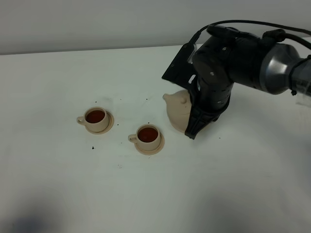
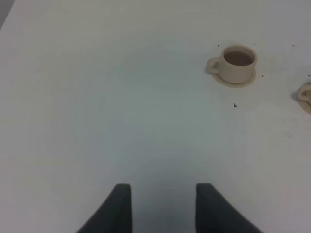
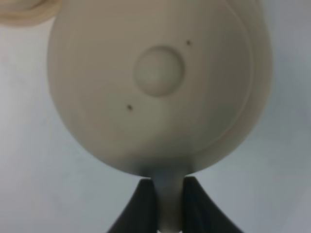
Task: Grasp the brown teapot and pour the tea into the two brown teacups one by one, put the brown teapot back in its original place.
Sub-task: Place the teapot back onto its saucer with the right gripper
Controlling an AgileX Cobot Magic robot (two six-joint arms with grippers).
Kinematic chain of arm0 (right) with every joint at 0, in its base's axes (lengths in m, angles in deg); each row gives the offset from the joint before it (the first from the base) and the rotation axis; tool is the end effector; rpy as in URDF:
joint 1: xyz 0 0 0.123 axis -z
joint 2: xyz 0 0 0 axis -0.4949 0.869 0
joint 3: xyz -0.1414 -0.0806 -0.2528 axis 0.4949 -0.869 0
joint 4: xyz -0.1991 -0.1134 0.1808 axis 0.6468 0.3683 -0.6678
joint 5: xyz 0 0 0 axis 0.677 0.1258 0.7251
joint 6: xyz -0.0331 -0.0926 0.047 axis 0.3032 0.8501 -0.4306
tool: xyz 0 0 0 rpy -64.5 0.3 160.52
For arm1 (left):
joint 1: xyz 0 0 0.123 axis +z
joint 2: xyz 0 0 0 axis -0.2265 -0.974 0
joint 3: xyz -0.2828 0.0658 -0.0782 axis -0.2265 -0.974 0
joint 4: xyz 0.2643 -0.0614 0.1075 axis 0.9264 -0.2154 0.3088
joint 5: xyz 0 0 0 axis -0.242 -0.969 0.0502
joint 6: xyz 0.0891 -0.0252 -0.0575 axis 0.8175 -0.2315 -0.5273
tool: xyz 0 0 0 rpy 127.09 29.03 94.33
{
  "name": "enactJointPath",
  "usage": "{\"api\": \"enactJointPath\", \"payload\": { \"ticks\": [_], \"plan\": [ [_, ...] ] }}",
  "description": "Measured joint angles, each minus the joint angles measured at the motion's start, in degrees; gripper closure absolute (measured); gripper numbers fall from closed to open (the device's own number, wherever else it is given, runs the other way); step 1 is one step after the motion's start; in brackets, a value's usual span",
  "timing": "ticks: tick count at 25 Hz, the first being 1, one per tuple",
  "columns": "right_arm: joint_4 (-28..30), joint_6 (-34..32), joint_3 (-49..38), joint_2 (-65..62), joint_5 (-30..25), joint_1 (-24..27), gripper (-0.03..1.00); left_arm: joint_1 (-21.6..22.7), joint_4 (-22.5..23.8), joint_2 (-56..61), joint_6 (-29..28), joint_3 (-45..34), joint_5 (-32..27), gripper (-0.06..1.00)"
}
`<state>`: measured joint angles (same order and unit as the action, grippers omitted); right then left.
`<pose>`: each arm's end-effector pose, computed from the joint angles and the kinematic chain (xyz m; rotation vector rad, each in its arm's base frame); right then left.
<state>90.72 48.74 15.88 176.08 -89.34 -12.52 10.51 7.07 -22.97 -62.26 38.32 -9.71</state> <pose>0.3490 0.2885 0.1912 -1.4303 2.4274 -0.1847 0.0332 0.0053 0.2918 -0.0219 2.0268 0.0151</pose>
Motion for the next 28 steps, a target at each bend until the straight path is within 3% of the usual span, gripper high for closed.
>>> {"api": "enactJointPath", "payload": {
  "ticks": [8,16,28],
  "plan": [
    [-3.4,1.4,-0.1,3.3,9.2,4.7,0.84,0.0,0.0,0.0,0.1,0.0,0.0,0.58],
    [-5.0,1.3,0.8,7.1,7.0,5.5,0.84,0.0,0.0,0.0,0.1,0.0,0.0,0.58],
    [-6.1,1.3,1.0,8.2,8.4,5.7,0.84,0.0,0.0,0.0,0.1,0.0,0.0,0.58]
  ]
}}
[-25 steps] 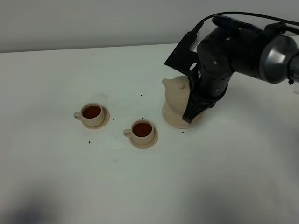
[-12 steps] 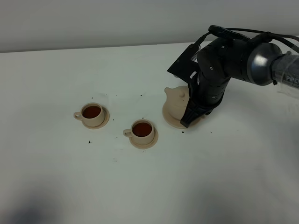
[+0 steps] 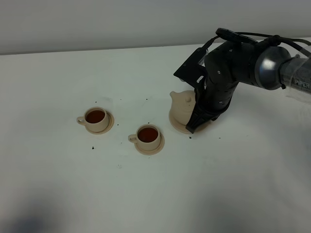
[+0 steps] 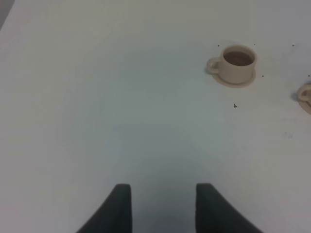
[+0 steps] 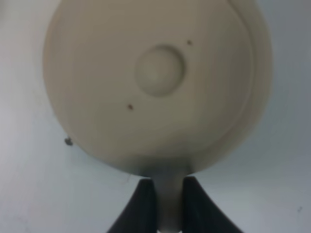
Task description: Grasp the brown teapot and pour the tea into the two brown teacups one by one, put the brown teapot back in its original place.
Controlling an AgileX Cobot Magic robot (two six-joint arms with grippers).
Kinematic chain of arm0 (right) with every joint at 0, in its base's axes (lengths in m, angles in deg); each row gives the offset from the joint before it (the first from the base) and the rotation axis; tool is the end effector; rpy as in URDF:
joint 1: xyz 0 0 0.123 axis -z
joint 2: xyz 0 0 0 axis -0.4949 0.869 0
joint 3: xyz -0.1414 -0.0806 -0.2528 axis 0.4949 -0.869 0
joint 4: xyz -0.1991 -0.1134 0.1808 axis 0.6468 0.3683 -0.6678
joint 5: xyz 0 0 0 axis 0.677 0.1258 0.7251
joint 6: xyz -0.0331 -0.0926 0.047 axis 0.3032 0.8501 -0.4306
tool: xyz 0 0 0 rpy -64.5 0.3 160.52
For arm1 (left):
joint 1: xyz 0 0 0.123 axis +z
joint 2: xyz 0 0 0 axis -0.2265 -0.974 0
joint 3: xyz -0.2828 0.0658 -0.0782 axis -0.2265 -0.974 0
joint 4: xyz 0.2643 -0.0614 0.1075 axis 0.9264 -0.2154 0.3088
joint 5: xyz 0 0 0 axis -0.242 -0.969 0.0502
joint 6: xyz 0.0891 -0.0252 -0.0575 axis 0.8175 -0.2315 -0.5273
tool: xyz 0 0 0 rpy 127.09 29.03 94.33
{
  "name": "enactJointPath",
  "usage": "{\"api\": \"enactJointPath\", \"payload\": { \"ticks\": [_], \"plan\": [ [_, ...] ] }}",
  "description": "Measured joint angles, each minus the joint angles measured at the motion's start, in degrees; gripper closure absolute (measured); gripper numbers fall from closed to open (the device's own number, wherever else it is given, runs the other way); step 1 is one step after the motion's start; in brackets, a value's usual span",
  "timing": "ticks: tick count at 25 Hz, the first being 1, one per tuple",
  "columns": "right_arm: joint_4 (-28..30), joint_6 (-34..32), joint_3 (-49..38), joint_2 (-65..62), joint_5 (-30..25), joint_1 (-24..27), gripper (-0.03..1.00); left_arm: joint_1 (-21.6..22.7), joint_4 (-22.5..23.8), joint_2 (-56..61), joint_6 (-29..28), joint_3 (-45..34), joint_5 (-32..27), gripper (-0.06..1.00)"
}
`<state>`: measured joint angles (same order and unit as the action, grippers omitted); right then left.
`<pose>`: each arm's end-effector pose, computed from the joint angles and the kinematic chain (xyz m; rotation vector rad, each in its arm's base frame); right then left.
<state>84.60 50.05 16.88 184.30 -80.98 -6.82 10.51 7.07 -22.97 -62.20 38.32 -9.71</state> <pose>0.3889 0.2749 0.1326 -1.2942 2.5184 -0.0630 0.0332 0.0053 0.2918 -0.0209 2.0268 0.0157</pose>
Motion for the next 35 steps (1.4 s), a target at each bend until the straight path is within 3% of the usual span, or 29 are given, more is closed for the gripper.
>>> {"api": "enactJointPath", "payload": {
  "ticks": [8,17,21,28,35],
  "plan": [
    [-0.9,-0.9,0.0,0.5,0.2,0.1,0.81,0.0,0.0,0.0,0.0,0.0,0.0,0.58],
    [-1.1,-2.7,0.1,-0.3,-1.3,0.1,0.48,0.0,0.0,0.0,0.0,0.0,0.0,0.58],
    [-1.2,-4.2,1.7,-2.2,-8.0,0.1,0.4,0.0,0.0,0.0,-0.1,0.0,0.0,0.58],
    [-2.8,-5.9,2.8,-7.8,-24.0,0.2,0.41,0.0,0.0,0.0,-0.1,0.0,0.0,0.58],
    [-6.1,-8.3,-3.7,-21.8,-25.4,0.0,0.45,0.0,0.0,0.0,-0.1,0.0,0.0,0.58]
  ]
}}
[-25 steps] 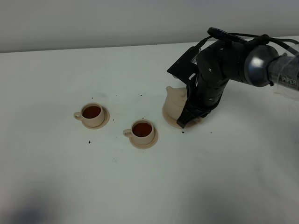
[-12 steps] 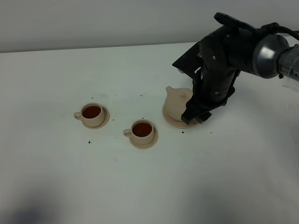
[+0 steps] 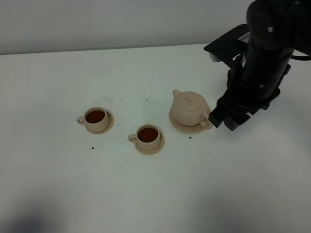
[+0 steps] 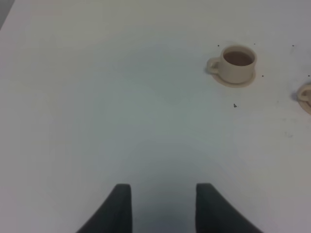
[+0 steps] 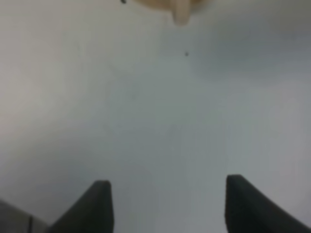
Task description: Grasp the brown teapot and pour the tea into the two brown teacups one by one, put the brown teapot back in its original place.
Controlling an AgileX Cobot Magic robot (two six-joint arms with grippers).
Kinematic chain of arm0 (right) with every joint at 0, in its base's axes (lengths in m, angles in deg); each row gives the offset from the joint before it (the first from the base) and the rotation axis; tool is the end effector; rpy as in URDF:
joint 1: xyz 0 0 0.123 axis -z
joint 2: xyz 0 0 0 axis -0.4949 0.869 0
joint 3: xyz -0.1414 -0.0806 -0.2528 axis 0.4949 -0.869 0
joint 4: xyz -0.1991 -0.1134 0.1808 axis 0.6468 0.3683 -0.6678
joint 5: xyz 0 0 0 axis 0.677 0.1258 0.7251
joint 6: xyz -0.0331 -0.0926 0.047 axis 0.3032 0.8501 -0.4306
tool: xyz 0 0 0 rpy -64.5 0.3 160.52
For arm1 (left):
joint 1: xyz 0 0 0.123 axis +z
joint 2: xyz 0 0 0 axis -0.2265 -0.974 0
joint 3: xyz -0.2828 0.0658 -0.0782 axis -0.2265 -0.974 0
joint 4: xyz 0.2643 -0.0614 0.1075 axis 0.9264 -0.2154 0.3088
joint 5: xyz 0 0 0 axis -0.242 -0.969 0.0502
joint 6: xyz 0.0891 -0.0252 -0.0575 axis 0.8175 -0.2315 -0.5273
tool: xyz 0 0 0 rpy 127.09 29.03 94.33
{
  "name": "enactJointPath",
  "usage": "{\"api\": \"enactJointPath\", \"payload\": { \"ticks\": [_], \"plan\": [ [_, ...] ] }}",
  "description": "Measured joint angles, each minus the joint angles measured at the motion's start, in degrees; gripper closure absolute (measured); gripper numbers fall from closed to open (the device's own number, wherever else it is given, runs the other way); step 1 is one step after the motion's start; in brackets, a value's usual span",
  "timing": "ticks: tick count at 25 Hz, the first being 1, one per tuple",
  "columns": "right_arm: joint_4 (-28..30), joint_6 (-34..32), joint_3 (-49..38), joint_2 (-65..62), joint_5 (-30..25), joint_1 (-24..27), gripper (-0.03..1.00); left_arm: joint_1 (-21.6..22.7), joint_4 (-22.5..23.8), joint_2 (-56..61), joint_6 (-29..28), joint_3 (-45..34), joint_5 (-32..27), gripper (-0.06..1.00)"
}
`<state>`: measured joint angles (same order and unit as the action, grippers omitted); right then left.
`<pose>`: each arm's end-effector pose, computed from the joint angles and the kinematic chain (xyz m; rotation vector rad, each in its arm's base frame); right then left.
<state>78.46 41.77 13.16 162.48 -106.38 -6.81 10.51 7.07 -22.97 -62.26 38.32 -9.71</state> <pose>0.3124 0.2275 0.2670 -1.0604 2.7781 0.0317 0.0332 0.0053 0.2918 -0.0219 2.0268 0.0151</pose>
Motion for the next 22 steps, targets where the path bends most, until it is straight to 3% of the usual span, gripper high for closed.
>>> {"api": "enactJointPath", "payload": {
  "ticks": [14,22],
  "plan": [
    [-4.2,-9.1,-28.9,-33.2,-0.4,-8.7,0.5,0.0,0.0,0.0,0.0,0.0,0.0,0.58],
    [-6.0,-8.7,-44.4,-52.7,0.2,-12.1,0.5,0.0,0.0,0.0,0.1,0.0,0.0,0.58]
  ]
}}
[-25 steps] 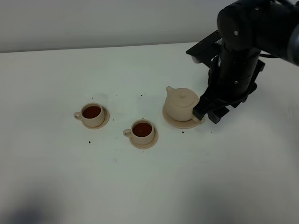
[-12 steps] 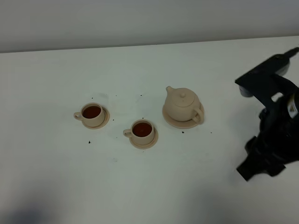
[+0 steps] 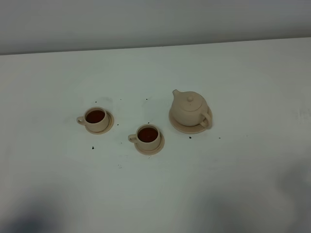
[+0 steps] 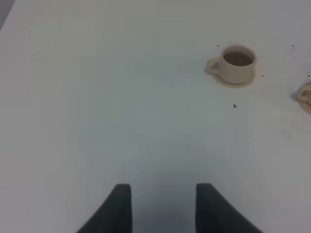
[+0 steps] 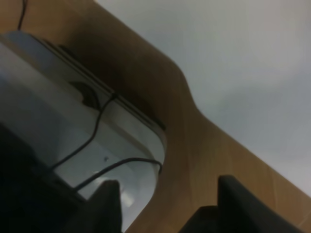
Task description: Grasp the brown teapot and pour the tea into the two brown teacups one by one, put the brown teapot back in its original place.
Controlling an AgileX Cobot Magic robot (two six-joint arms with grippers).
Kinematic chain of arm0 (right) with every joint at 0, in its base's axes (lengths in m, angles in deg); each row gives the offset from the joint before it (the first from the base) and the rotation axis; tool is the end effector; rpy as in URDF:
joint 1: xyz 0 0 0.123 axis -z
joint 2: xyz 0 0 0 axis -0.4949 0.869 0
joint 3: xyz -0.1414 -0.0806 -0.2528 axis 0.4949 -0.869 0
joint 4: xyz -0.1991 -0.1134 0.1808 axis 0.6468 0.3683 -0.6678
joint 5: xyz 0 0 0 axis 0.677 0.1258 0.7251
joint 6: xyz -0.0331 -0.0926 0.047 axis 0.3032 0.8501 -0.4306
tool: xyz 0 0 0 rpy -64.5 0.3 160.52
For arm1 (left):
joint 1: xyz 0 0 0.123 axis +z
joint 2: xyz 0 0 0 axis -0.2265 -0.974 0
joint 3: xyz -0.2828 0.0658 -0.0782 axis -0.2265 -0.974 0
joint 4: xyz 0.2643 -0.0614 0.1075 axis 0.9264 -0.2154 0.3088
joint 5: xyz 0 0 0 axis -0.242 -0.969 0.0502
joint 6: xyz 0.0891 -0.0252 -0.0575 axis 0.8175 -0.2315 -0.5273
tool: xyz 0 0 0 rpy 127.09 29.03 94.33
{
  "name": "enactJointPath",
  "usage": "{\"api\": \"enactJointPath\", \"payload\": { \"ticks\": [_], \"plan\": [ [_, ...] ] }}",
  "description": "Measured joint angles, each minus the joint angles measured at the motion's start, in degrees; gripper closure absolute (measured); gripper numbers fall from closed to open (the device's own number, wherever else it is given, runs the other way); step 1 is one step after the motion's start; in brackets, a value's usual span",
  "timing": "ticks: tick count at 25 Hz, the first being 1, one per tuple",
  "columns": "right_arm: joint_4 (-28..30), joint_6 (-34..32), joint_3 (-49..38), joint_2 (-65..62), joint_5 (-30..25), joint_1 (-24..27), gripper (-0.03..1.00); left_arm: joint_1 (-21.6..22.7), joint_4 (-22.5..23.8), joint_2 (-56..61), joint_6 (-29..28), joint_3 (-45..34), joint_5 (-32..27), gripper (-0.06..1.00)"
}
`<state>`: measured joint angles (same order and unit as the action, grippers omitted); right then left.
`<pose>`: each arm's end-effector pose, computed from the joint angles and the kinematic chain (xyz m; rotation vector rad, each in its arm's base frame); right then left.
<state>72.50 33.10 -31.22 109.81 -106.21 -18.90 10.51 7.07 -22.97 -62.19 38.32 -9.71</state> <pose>0.0887 0.1123 0.2620 -1.0745 2.6694 0.3011 0.0332 0.0053 0.2918 -0.0207 2.0268 0.0158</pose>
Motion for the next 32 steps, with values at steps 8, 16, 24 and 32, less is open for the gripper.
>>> {"api": "enactJointPath", "payload": {
  "ticks": [8,16,24,32],
  "plan": [
    [0.3,4.9,-6.9,-13.5,2.6,0.0,0.5,0.0,0.0,0.0,-0.1,0.0,0.0,0.58],
    [1.0,11.0,-9.0,-20.5,7.4,0.0,0.5,0.0,0.0,0.0,-0.1,0.0,0.0,0.58],
    [1.0,11.0,-9.0,-20.8,7.6,0.0,0.5,0.0,0.0,0.0,-0.1,0.0,0.0,0.58],
    [1.3,10.6,-9.1,-21.7,7.7,19.1,0.5,0.0,0.0,0.0,-0.1,0.0,0.0,0.58]
  ]
}}
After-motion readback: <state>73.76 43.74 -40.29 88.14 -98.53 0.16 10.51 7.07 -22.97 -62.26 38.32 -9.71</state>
